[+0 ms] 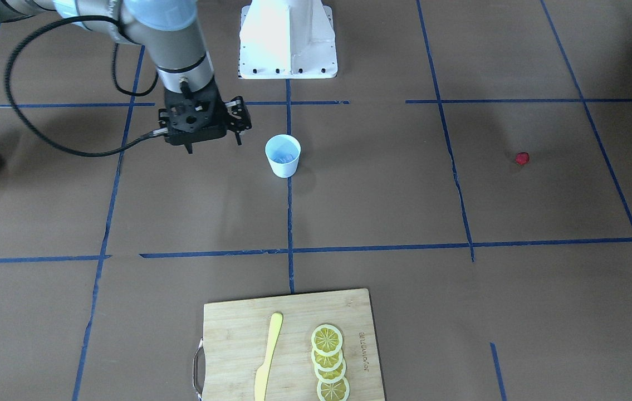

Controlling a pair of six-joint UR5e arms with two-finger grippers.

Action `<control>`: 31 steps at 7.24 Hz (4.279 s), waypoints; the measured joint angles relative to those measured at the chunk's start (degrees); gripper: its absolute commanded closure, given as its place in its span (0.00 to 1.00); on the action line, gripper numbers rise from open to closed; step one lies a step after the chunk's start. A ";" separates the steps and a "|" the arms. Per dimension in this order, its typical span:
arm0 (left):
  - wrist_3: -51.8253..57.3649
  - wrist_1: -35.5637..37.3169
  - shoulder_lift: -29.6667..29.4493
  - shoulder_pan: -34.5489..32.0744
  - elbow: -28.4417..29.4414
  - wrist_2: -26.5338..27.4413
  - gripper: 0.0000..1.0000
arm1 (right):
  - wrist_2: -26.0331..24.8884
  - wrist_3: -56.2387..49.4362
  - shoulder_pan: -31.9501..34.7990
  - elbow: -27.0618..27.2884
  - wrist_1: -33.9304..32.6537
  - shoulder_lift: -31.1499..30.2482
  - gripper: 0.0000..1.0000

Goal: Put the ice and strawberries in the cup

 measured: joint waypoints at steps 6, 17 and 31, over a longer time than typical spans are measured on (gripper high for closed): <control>-34.58 -29.51 8.51 22.40 0.59 12.04 0.02 | 12.89 -30.30 24.26 1.47 1.82 -19.37 0.00; -46.20 -44.34 6.53 36.68 12.98 21.40 0.09 | 17.02 -44.19 36.24 -5.46 1.94 -24.89 0.00; -46.27 -24.87 1.60 34.13 -2.01 16.49 0.99 | 16.91 -44.63 36.35 -5.40 2.01 -25.13 0.00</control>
